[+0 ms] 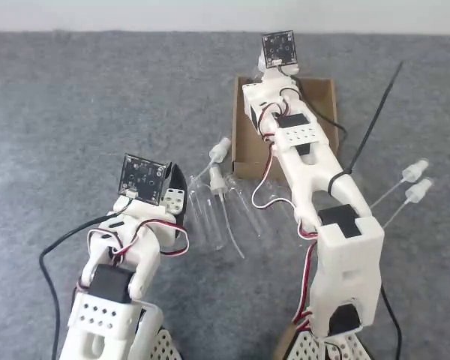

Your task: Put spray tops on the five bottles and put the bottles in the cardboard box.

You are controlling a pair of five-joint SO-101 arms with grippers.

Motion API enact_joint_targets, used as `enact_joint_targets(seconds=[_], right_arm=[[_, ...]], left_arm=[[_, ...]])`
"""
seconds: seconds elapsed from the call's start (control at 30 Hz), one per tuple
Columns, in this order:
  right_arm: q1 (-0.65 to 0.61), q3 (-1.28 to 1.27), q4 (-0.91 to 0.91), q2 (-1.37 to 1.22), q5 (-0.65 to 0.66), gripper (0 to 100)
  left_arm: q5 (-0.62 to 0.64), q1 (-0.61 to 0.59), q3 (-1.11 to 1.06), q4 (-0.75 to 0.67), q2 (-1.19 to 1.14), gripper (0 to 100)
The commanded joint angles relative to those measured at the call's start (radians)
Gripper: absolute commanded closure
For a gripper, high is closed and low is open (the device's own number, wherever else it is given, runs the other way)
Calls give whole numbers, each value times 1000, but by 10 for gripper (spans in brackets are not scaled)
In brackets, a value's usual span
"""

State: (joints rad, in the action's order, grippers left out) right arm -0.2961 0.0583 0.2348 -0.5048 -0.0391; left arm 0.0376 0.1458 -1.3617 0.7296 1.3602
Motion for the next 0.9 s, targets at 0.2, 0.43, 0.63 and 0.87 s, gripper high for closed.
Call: enact_joint_targets(seconds=[0.2, 0.43, 0.63, 0.87], right_arm=[[-7, 69, 50, 31, -2, 650], [-8, 68, 61, 151, -3, 650], [-4, 68, 188, 323, -3, 650], [-1, 64, 354, 512, -3, 651]], left_arm=[[-6, -2, 7, -26, 21, 988], [-6, -2, 7, -26, 21, 988], [-6, -2, 7, -26, 21, 988], [-6, -2, 7, -26, 21, 988]])
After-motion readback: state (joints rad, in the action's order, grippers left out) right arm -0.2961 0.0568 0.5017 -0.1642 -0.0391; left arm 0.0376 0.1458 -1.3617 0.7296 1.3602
